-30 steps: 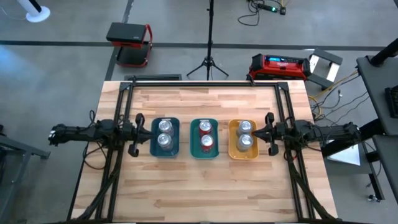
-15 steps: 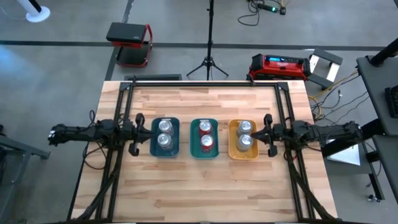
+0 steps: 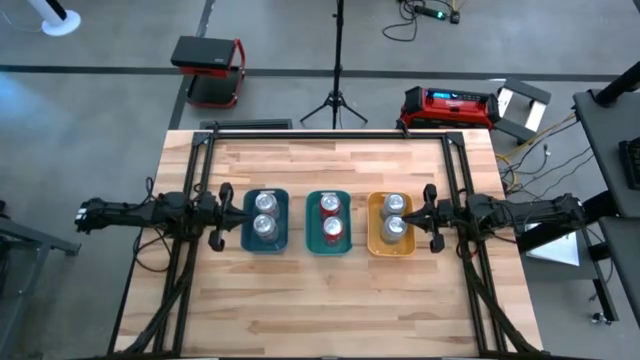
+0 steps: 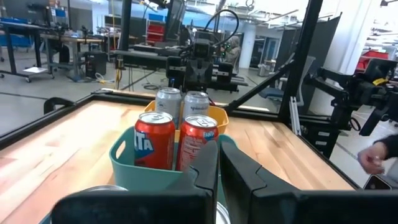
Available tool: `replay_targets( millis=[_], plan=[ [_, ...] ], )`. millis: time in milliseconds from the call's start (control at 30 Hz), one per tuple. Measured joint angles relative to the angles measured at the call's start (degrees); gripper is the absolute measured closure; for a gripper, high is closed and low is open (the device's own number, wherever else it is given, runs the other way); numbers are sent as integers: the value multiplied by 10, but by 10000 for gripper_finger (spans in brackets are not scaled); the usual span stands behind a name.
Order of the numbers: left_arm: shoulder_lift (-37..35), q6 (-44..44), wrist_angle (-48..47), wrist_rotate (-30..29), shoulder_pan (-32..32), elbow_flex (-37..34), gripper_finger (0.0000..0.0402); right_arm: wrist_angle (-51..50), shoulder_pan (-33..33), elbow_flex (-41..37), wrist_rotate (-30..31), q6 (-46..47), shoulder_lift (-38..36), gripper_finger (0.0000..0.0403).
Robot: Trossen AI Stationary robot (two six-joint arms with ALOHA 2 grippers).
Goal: Sort soda cans
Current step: Return to Home Position
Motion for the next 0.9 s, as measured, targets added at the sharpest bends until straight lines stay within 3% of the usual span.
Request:
replay_targets(
  millis=[900],
  plan=[
    [29,0,1,-1,0,1,401,2,0,-1,1,0,0,390]
  ],
)
